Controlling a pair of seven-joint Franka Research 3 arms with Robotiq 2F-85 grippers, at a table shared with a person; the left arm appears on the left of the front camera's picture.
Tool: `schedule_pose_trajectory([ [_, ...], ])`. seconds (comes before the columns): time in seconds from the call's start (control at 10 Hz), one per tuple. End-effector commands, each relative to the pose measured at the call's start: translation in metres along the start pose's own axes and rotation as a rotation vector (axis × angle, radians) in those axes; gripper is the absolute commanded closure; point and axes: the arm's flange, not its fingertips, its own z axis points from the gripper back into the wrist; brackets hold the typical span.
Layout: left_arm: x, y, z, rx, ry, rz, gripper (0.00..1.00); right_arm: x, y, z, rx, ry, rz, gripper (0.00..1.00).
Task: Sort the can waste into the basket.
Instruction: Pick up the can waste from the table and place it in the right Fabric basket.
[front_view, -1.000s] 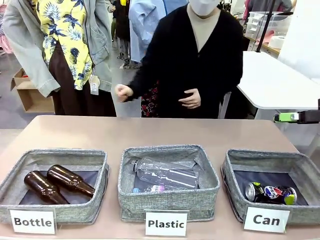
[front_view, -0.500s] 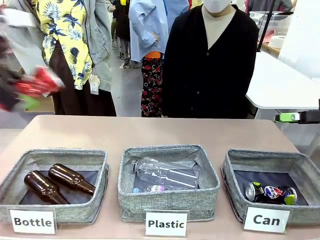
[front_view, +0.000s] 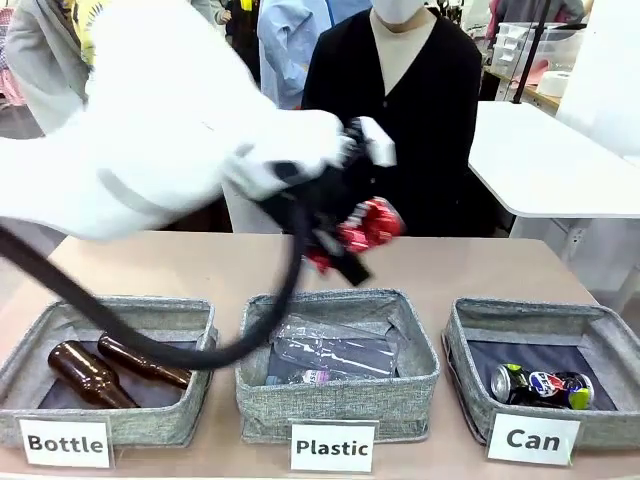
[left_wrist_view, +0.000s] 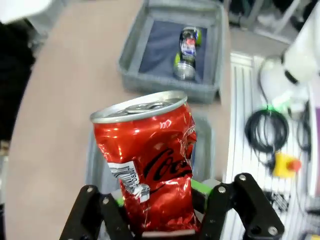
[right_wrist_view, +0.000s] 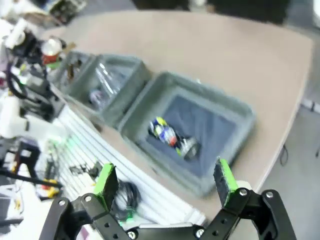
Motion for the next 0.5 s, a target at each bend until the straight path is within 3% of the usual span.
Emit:
schedule_pose_trajectory([
  [0.0, 0.055, 0.004, -0.068, 0.038, 0.018, -0.025, 1.00, -0.027, -0.009, 0.031, -0.018, 0.056, -0.027, 0.00],
  [0.1, 0.081, -0.004, -0.100, 0.072, 0.000, -0.106, 1.00, -0.055, -0.008, 0.046, -0.031, 0.077, -0.030, 0.00],
  [0.2, 0.106, -0.011, -0.131, 0.008, 0.021, -0.168, 1.00, -0.084, -0.008, 0.055, -0.021, 0.074, -0.032, 0.00],
  [0.3, 0.128, -0.018, -0.164, -0.015, 0.103, -0.258, 1.00, -0.113, -0.010, 0.058, 0.008, -0.017, -0.027, 0.00],
  [0.4, 0.139, -0.024, -0.185, -0.029, 0.163, -0.303, 1.00, -0.069, -0.011, 0.052, -0.047, 0.065, -0.057, 0.00],
])
